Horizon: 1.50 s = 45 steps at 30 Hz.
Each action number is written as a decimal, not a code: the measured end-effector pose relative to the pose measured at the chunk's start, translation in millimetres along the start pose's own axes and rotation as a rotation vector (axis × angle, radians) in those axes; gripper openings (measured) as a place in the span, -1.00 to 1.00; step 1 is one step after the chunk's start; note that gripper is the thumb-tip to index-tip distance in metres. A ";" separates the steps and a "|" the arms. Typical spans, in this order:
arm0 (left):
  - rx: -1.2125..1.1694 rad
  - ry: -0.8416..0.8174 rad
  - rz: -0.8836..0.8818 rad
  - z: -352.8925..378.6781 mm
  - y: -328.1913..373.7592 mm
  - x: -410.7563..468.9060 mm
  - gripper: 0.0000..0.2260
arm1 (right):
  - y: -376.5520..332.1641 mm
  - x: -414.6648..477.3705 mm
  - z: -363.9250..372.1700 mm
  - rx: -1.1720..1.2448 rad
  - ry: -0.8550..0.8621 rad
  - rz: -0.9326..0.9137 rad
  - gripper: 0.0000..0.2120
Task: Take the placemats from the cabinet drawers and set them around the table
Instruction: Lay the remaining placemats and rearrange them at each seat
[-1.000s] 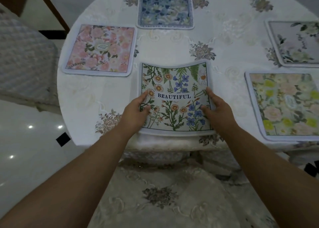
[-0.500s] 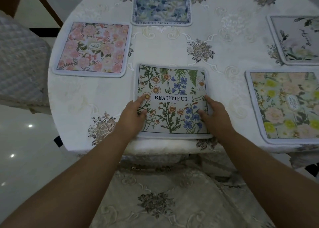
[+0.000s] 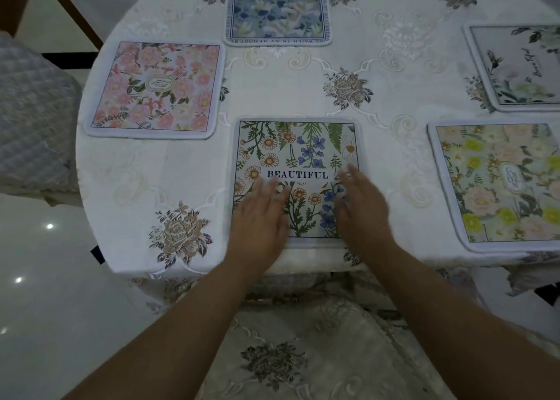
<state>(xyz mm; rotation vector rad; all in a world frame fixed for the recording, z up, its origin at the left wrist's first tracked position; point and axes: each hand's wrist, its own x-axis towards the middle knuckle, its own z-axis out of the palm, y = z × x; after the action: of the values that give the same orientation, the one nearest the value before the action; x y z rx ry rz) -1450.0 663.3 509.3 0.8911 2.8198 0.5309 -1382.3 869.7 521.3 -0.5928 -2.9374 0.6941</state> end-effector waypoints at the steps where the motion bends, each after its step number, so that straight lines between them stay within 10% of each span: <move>1: 0.023 -0.062 0.071 7.8 8.3 -1.2 -0.48 | -9.8 -8.1 8.5 0.020 -0.077 -0.097 -0.48; 4: 0.132 -0.191 0.115 28.4 21.5 -7.8 -0.46 | -22.6 -32.0 35.7 0.049 -0.283 -0.150 -0.48; 22: 0.166 -0.140 -0.145 6.8 -47.5 -30.6 -0.41 | 26.3 -58.3 9.1 0.028 -0.109 0.037 -0.49; 38: 0.116 -0.189 0.038 3.3 -27.7 174.6 -0.44 | -29.3 151.8 48.4 -0.059 -0.226 0.007 -0.34; 45: 0.127 -0.111 -0.136 6.8 -54.7 172.4 -0.01 | 12.1 148.0 39.3 -0.124 -0.118 0.074 -0.32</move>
<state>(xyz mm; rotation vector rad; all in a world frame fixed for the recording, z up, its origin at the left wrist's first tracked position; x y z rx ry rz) -1618.0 723.2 478.5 0.7178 2.8117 0.2781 -1520.5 919.8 477.1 -0.6979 -3.1004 0.5759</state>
